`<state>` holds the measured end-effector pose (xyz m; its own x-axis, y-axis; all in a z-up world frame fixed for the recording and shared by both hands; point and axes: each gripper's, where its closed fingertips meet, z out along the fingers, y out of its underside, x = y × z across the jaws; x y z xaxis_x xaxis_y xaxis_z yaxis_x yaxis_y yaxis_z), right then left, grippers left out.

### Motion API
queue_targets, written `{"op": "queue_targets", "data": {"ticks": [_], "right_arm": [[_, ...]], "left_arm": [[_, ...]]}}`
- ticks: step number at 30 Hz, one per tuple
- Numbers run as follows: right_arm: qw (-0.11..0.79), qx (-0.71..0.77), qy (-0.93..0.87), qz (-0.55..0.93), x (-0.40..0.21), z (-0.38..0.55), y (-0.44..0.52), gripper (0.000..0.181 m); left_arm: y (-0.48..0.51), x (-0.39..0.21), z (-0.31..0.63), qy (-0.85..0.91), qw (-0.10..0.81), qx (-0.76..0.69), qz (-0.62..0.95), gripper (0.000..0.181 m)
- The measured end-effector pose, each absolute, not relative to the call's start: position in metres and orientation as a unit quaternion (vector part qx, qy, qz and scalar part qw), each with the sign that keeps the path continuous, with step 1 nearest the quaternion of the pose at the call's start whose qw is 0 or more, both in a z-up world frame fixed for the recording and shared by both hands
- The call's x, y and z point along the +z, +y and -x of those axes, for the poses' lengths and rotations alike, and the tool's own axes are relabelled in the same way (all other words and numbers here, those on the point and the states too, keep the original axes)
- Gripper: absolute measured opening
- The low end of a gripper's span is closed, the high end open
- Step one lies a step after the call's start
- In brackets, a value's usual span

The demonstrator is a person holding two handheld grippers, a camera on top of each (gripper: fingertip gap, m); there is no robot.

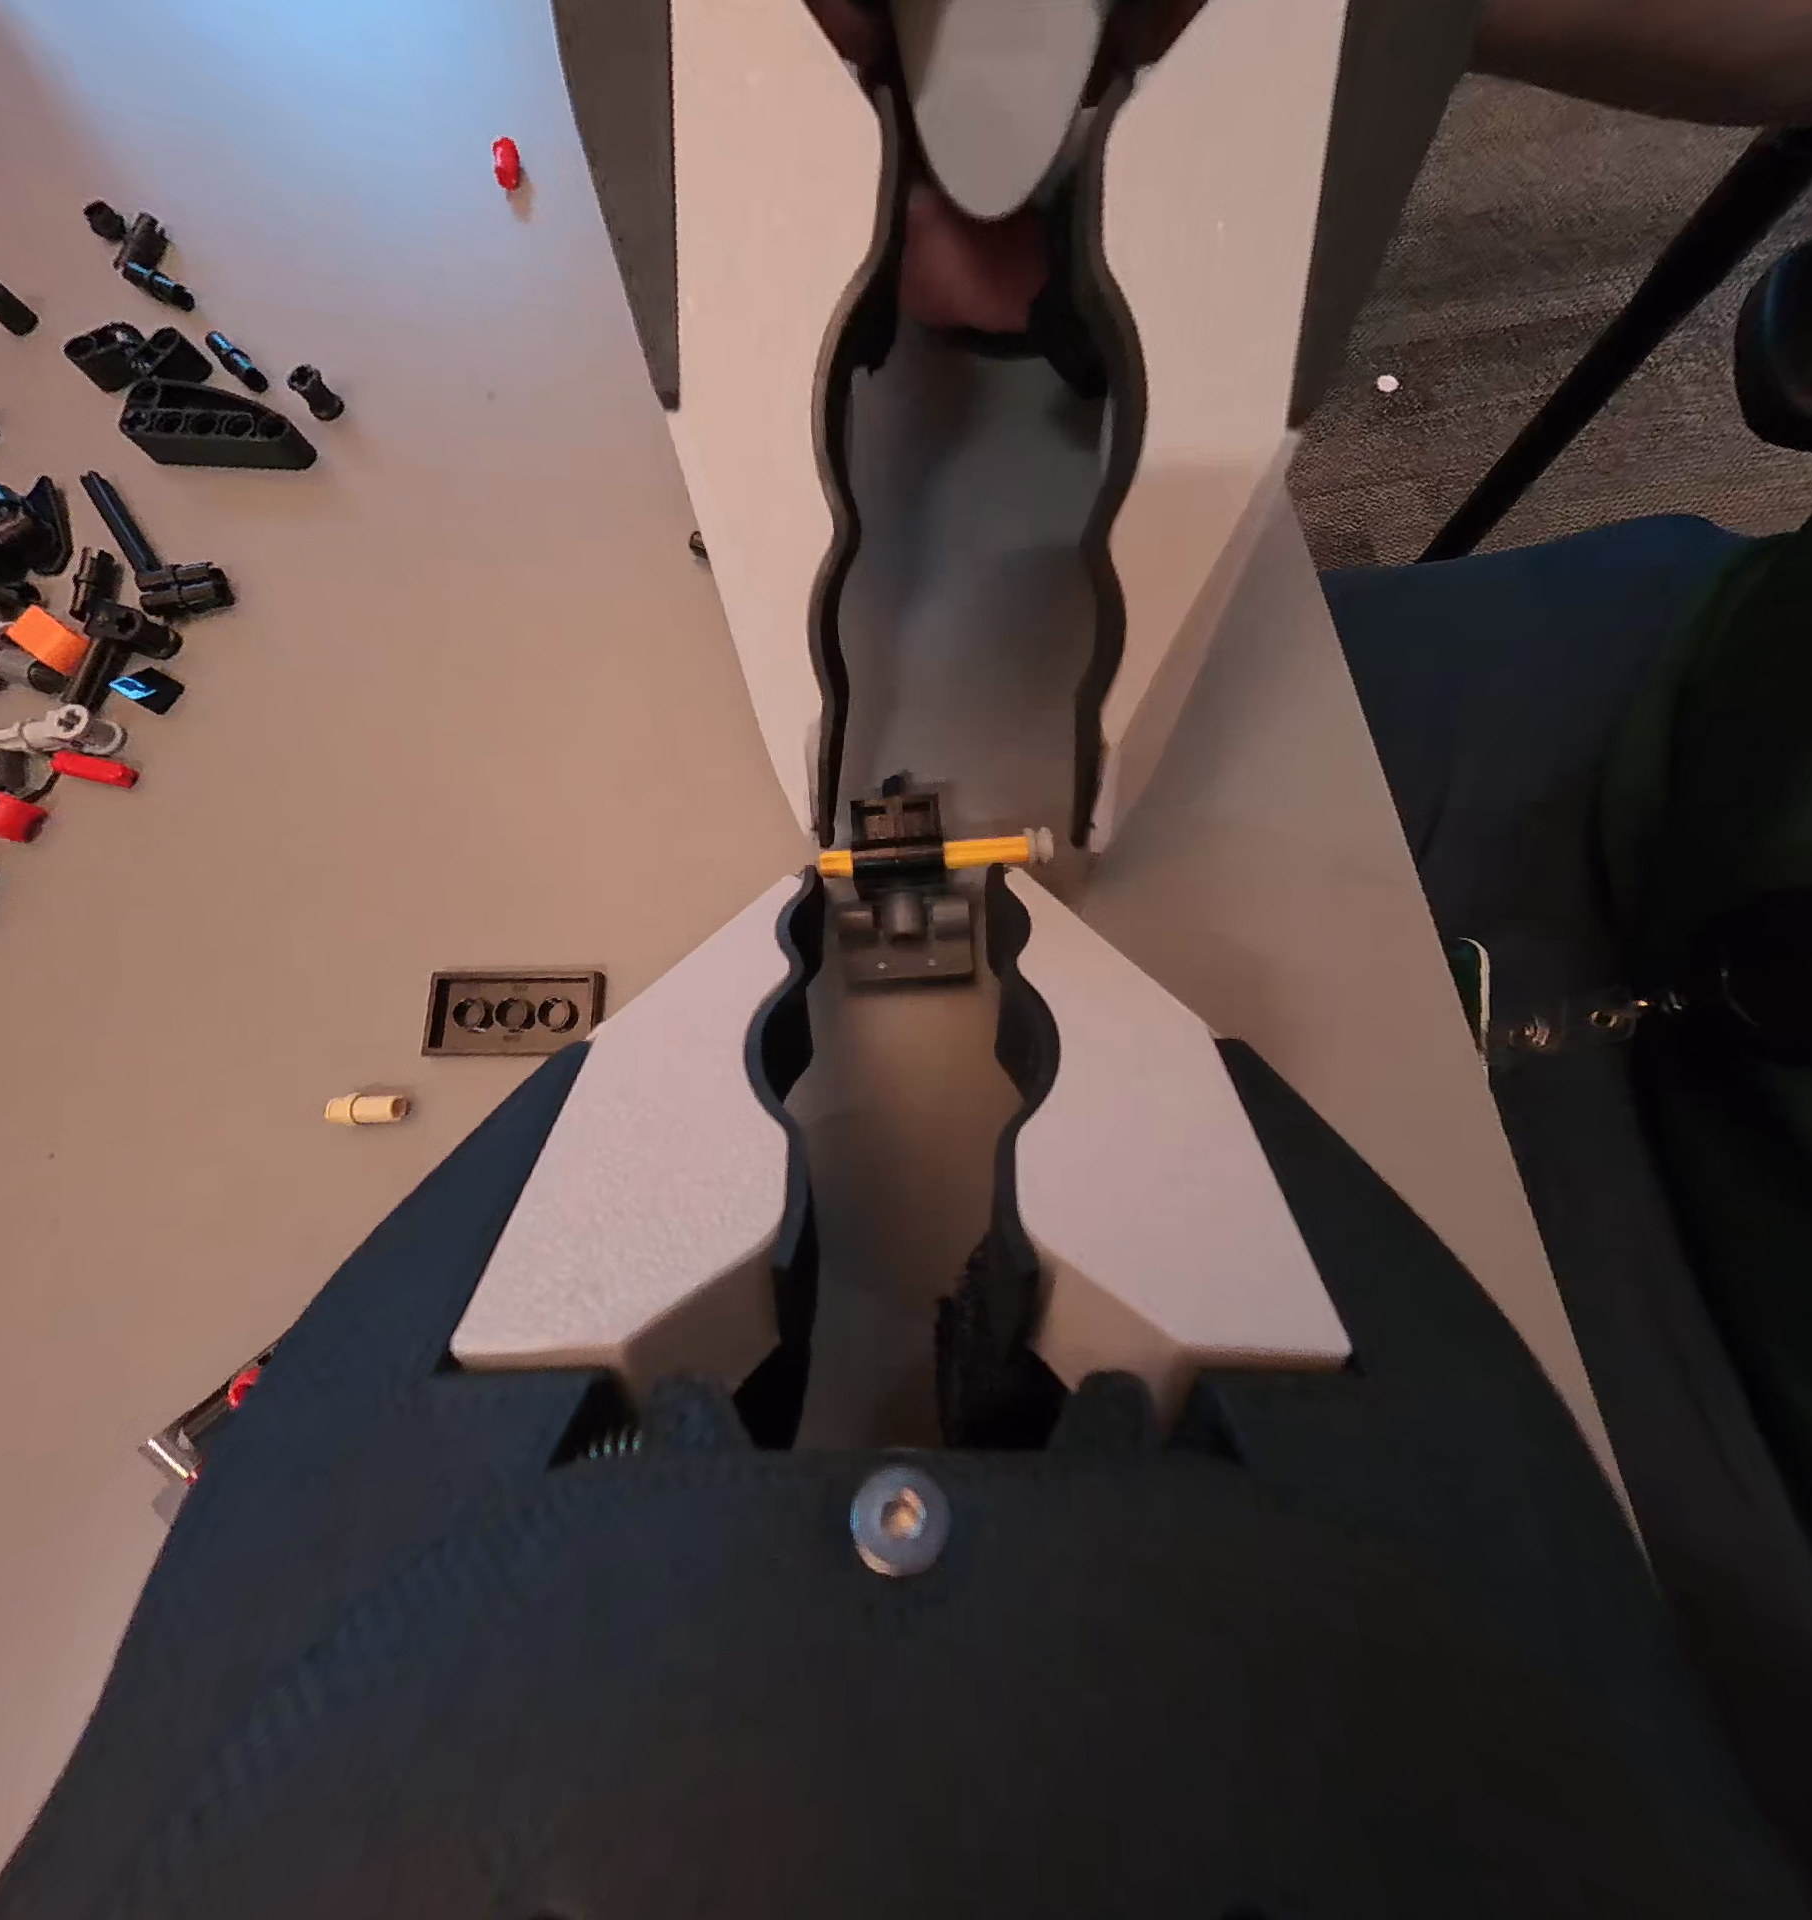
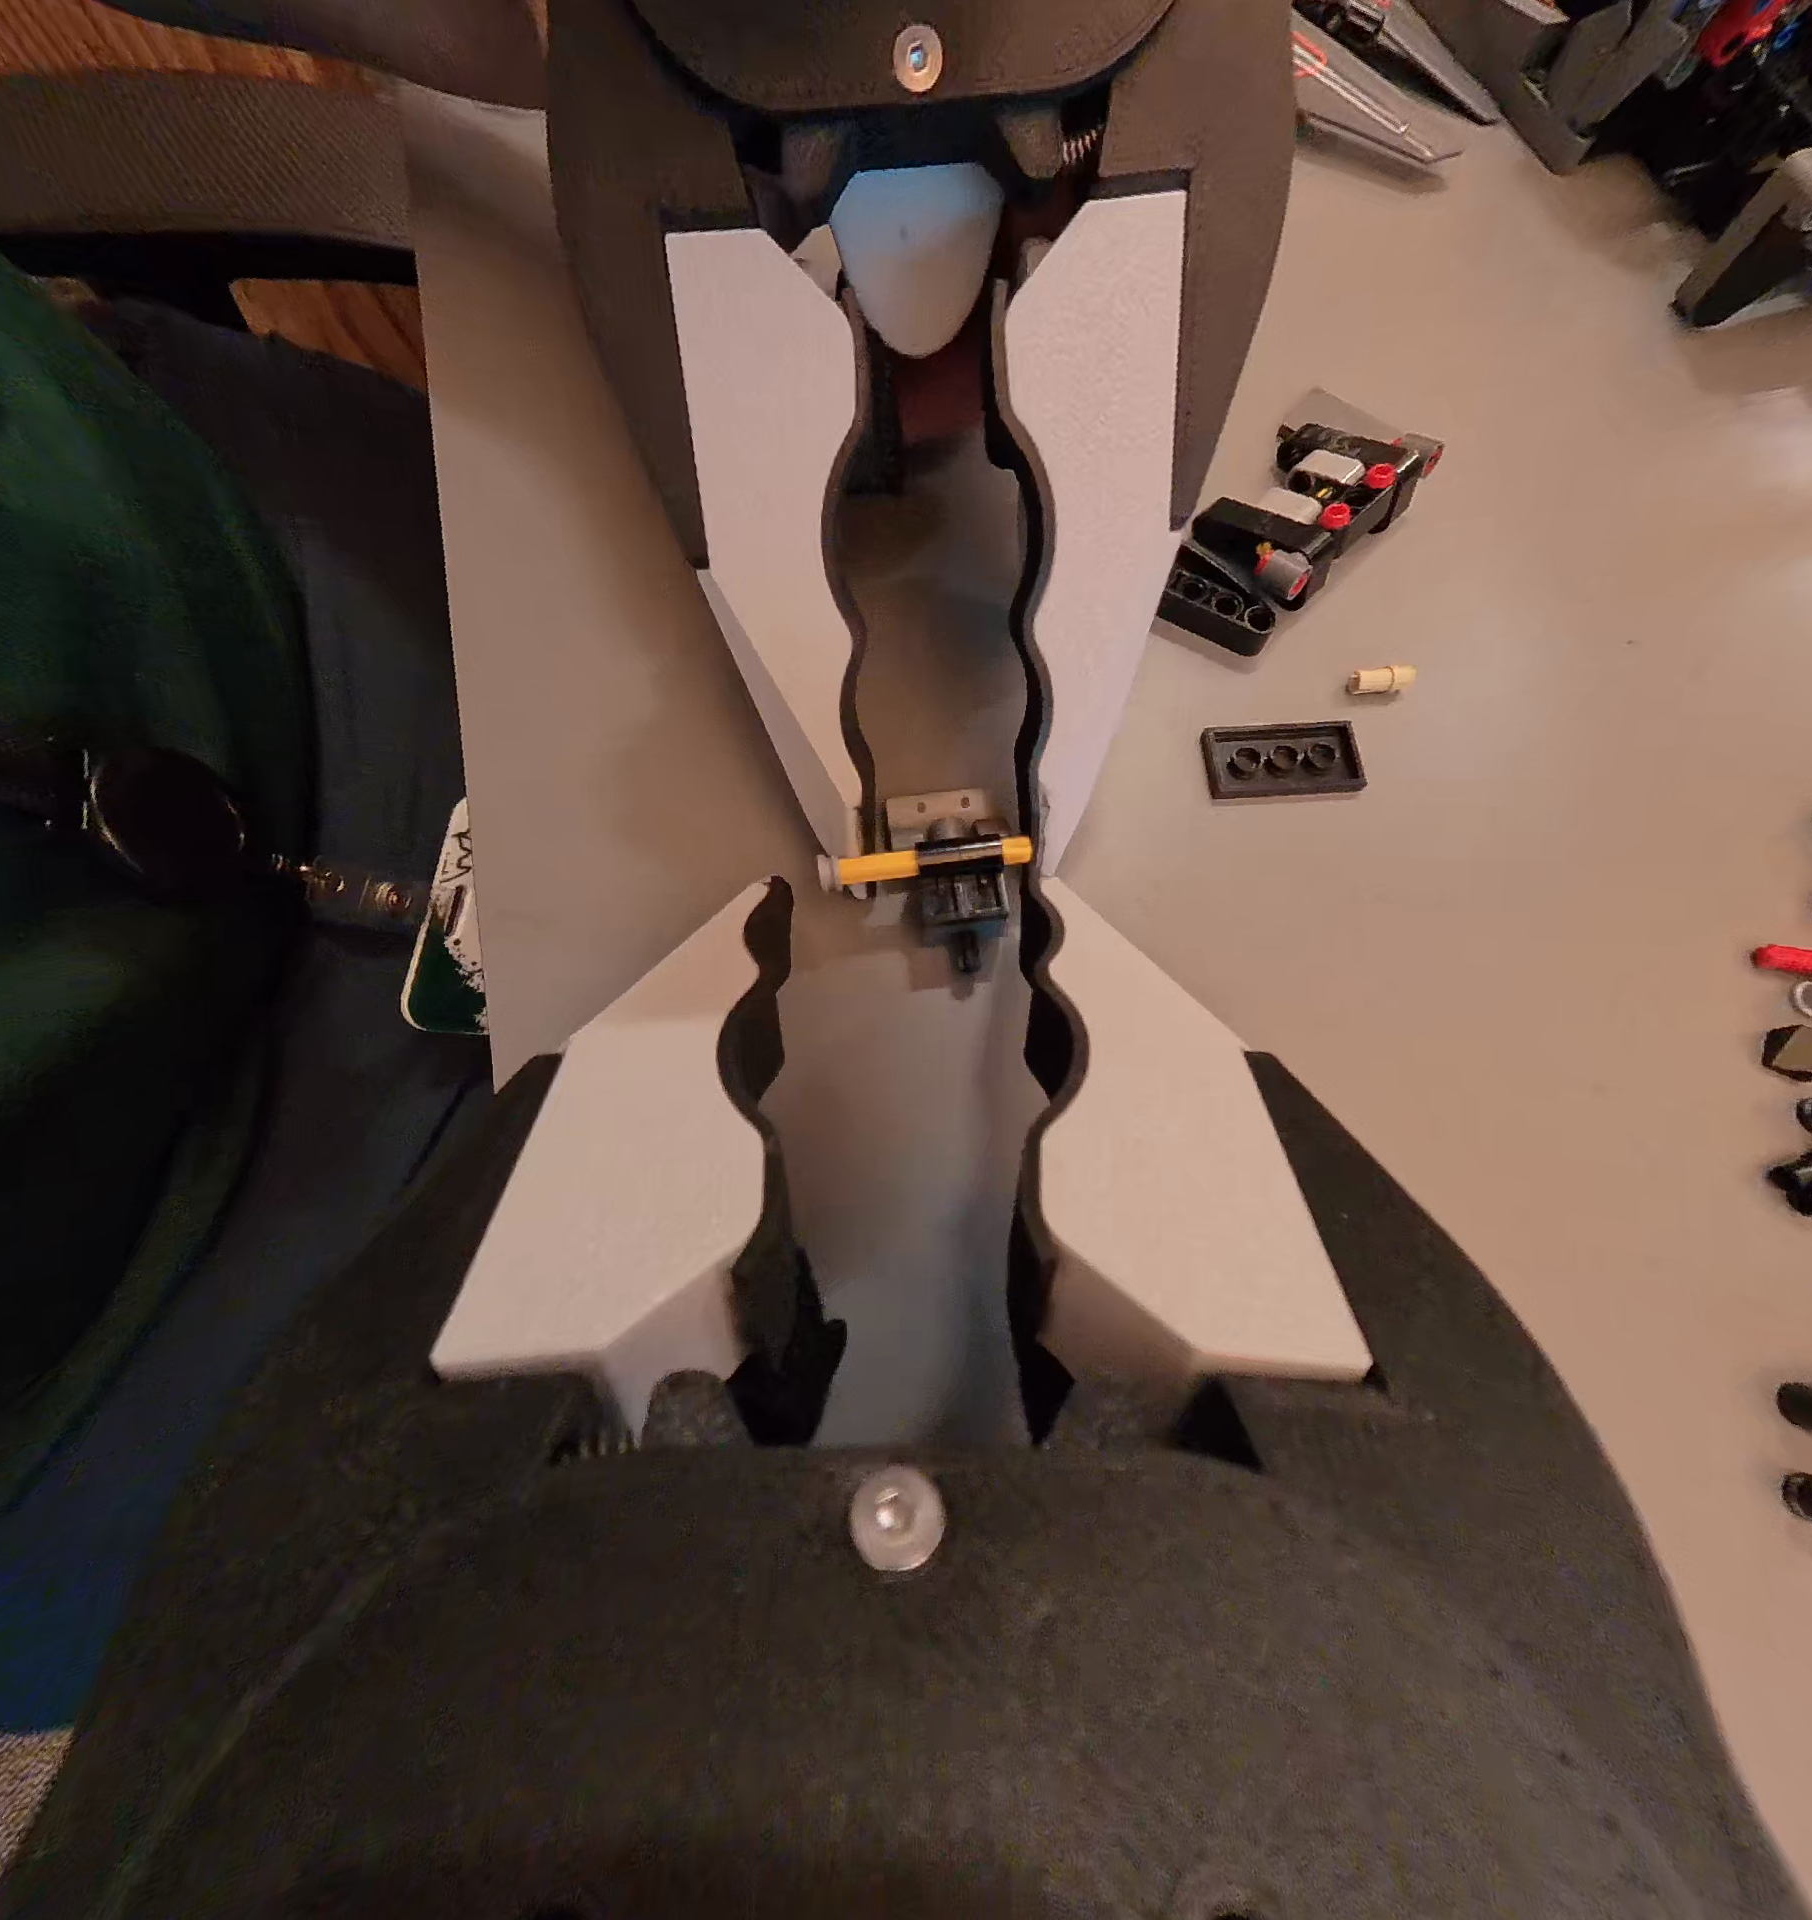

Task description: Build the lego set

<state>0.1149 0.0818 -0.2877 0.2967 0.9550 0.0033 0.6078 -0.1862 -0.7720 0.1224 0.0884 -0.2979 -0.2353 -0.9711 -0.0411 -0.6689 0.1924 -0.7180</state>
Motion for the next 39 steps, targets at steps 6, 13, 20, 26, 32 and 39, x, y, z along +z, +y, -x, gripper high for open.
{"op": "queue_targets", "data": {"ticks": [6, 13, 20, 26, 32, 39], "right_arm": [[0.337, 0.245, -0.548, 0.725, -0.2889, -0.1138, 0.0844, 0.041], [0.334, 0.248, -0.55, 0.724, -0.2918, -0.1144, 0.0842, 0.037], [0.329, 0.25, -0.555, 0.722, -0.2896, -0.1184, 0.0829, 0.04], [0.322, 0.264, -0.564, 0.713, -0.2888, -0.1176, 0.0828, 0.039], [0.317, 0.259, -0.576, 0.707, -0.29, -0.1159, 0.0826, 0.035], [0.312, 0.261, -0.582, 0.704, -0.2915, -0.1157, 0.0819, 0.032]], "left_arm": [[0.0875, -0.2978, -0.1228, 0.731, 0.257, -0.295, 0.559, 0.036], [0.0884, -0.2964, -0.1232, 0.728, 0.256, -0.301, 0.56, 0.042], [0.0887, -0.2944, -0.1209, 0.721, 0.272, -0.29, 0.567, 0.047], [0.0842, -0.2942, -0.1169, 0.709, 0.277, -0.278, 0.587, 0.05], [0.0843, -0.294, -0.1195, 0.692, 0.293, -0.266, 0.604, 0.041], [0.0819, -0.2936, -0.1215, 0.699, 0.289, -0.269, 0.596, 0.039]]}}
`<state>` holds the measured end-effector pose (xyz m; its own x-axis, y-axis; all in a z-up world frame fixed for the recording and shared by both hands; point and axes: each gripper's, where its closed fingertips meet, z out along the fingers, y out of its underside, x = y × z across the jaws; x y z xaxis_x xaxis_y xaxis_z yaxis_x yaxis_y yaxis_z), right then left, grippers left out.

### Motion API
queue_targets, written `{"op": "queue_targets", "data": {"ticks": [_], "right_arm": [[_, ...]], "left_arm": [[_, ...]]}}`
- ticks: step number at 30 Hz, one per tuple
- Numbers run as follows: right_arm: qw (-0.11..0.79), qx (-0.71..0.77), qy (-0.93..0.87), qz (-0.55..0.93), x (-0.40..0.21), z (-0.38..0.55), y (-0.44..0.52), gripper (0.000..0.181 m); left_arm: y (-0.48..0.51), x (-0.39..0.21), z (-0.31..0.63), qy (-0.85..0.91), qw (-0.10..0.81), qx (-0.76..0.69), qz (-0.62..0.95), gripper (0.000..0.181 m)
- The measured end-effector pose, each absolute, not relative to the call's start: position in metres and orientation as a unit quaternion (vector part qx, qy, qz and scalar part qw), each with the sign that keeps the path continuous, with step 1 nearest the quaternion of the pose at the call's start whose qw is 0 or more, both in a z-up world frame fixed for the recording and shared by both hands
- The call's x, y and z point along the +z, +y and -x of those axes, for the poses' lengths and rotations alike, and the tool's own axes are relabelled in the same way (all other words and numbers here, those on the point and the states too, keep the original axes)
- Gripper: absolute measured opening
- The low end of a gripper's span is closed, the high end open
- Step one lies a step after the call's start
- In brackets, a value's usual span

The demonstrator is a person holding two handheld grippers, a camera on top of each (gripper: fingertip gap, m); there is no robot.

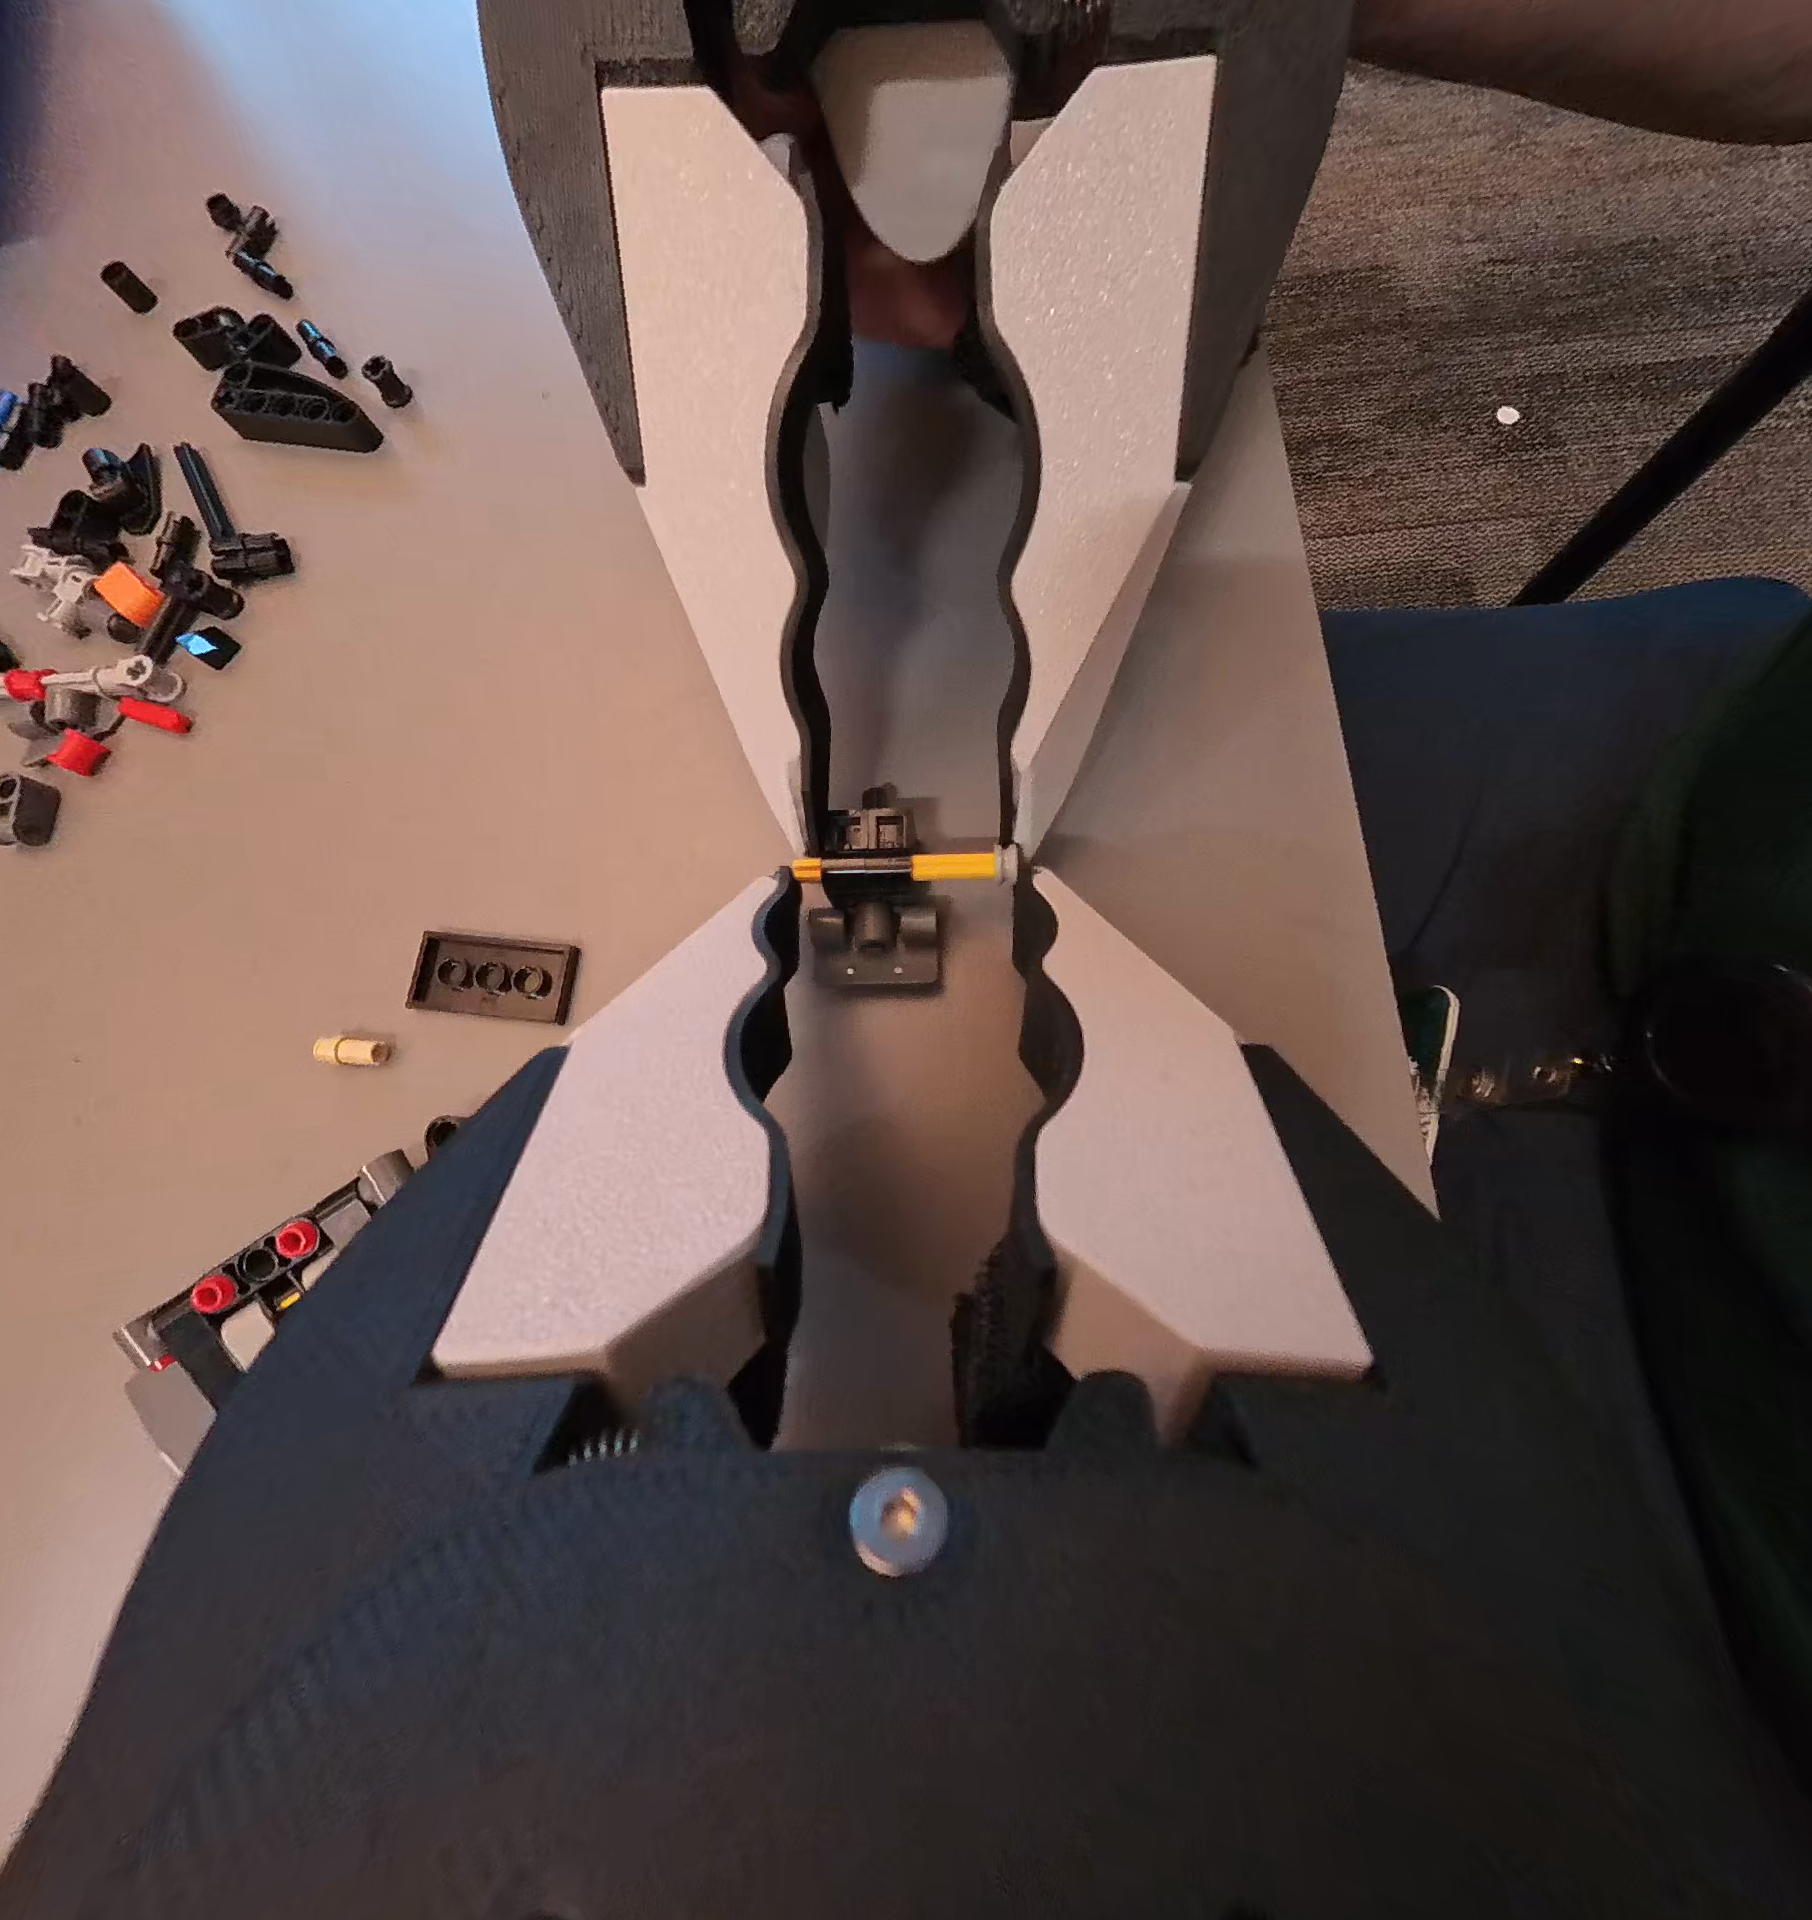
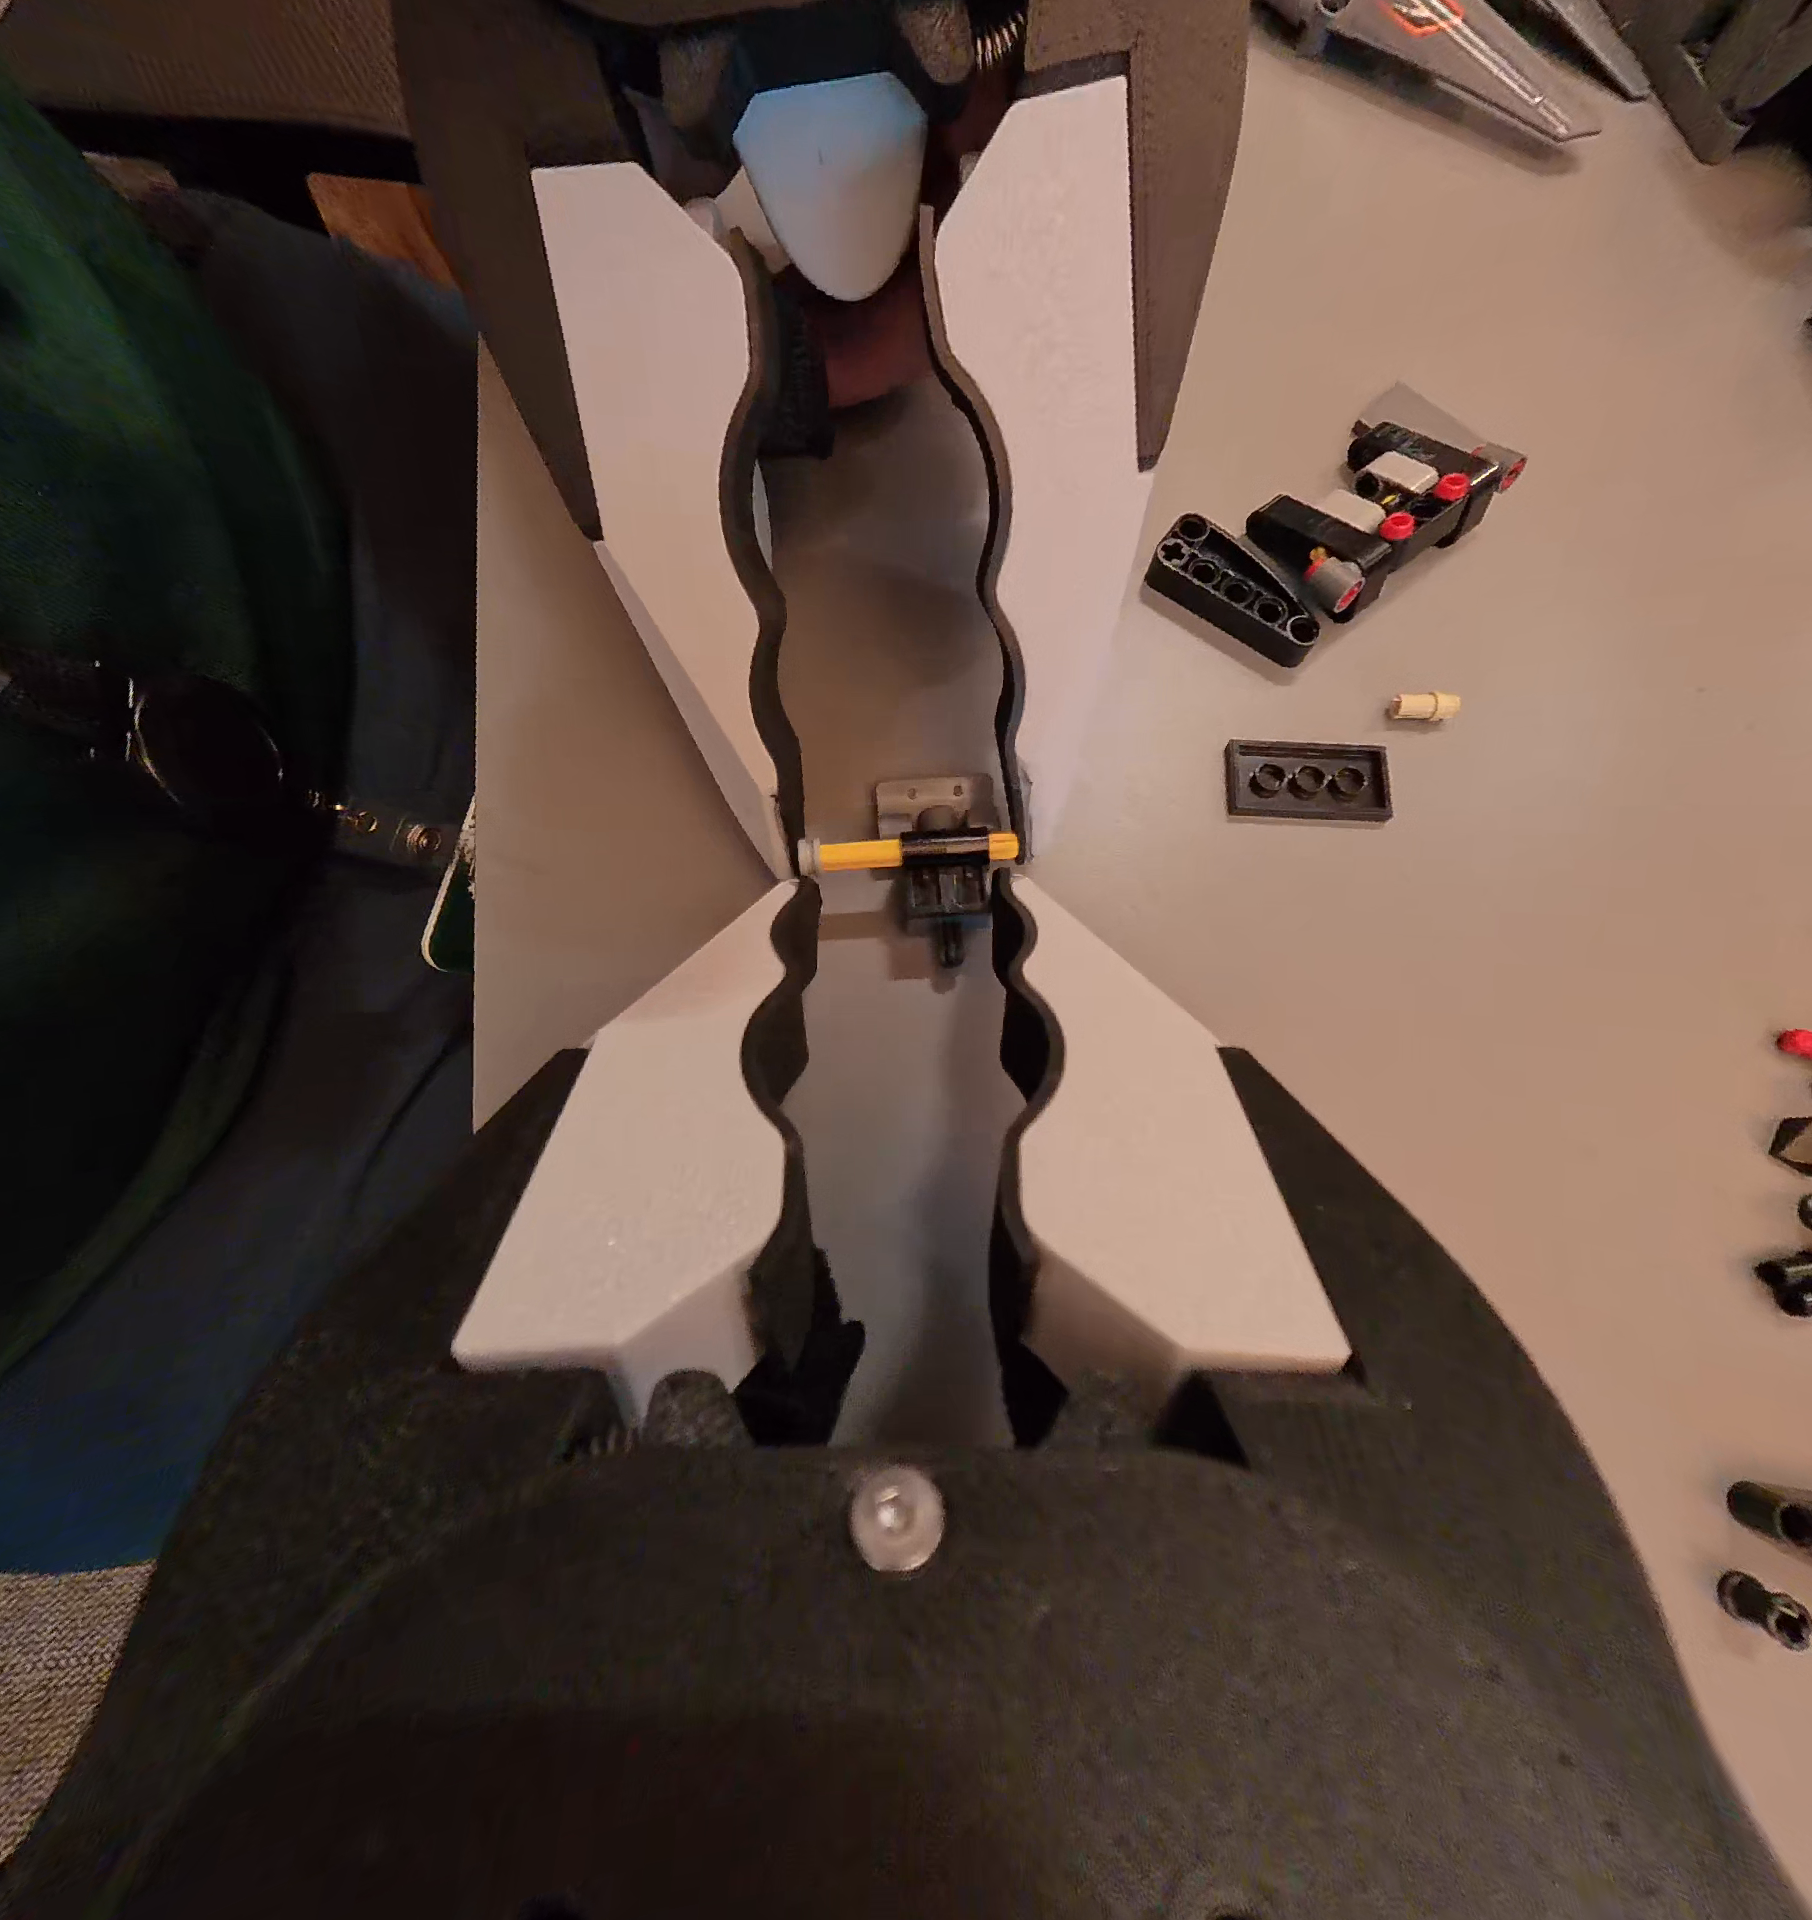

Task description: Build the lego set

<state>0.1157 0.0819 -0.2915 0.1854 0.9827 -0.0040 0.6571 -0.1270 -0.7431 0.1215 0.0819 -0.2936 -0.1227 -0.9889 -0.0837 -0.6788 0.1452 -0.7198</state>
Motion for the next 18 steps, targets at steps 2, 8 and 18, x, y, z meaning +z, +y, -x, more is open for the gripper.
{"op": "queue_targets", "data": {"ticks": [2, 8, 18], "right_arm": [[0.31, 0.261, -0.583, 0.704, -0.2925, -0.1149, 0.0818, 0.032], [0.304, 0.268, -0.582, 0.705, -0.2922, -0.1135, 0.0799, 0.03], [0.301, 0.266, -0.581, 0.708, -0.2937, -0.1123, 0.0782, 0.033]], "left_arm": [[0.0813, -0.2951, -0.1206, 0.701, 0.284, -0.268, 0.597, 0.039], [0.0791, -0.2954, -0.1199, 0.703, 0.277, -0.277, 0.594, 0.039], [0.0758, -0.296, -0.1183, 0.716, 0.268, -0.279, 0.581, 0.038]]}}
